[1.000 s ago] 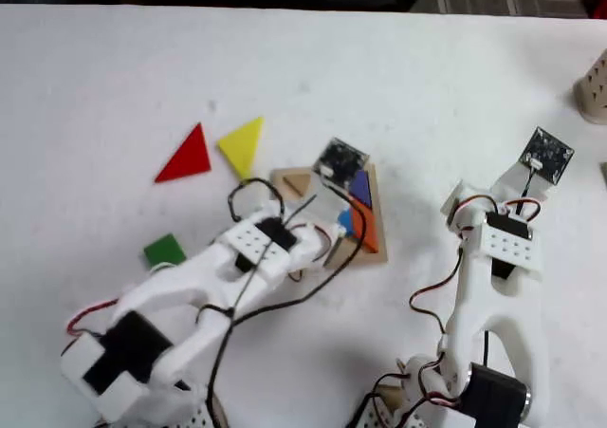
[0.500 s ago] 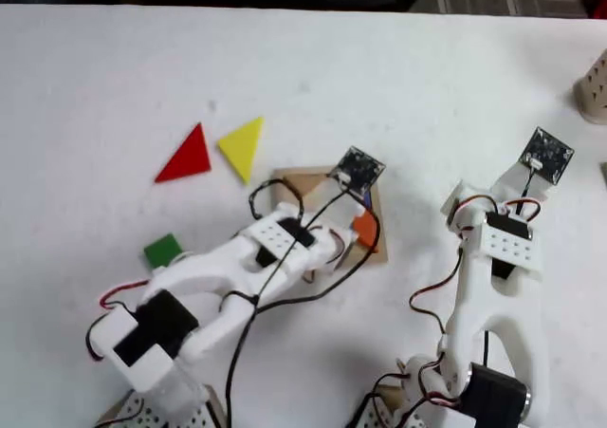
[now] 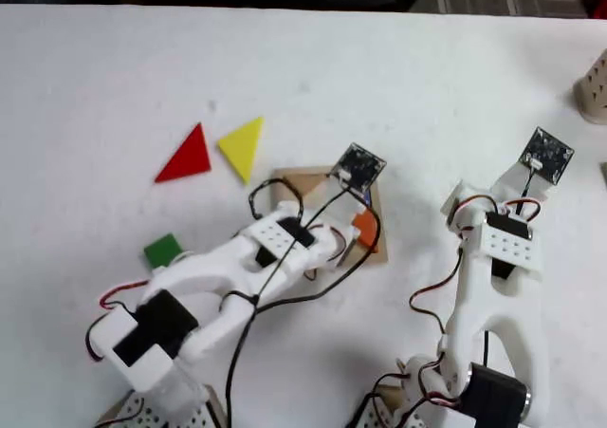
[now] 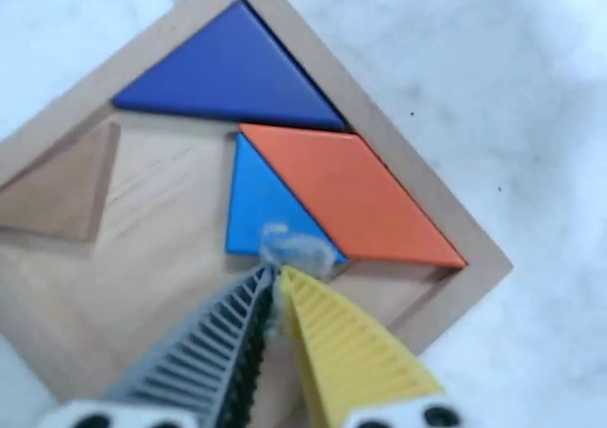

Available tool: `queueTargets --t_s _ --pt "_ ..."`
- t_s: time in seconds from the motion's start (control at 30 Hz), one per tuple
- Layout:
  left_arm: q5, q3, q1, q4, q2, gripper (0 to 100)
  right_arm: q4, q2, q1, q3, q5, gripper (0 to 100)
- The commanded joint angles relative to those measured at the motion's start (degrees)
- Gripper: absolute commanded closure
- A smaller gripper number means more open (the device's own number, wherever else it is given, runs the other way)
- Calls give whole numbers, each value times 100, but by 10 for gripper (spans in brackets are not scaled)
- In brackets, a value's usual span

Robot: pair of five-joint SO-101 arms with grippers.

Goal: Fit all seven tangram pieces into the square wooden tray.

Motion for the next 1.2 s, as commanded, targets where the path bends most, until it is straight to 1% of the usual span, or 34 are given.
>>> queueTargets --t_s 0.0,0.07,0.17,0.67,0.8,1.03,1.17 --pt "70 -281 22 -202 -40 979 -22 -163 -66 -62 70 978" --pt "70 -264 22 -484 -13 979 -22 -163 -66 -62 70 978" --pt "70 -237 31 -607 -13 979 -22 -163 -66 -62 70 978" --pt "70 -290 4 -624 145 979 -13 -163 -66 -53 70 978" --pt "343 -422 4 -589 259 979 -13 -163 -57 -53 70 979" --pt "343 -413 13 -589 259 979 -13 -163 -66 -53 70 979" --pt "343 -369 40 -369 57 979 -13 -163 -66 -53 70 978"
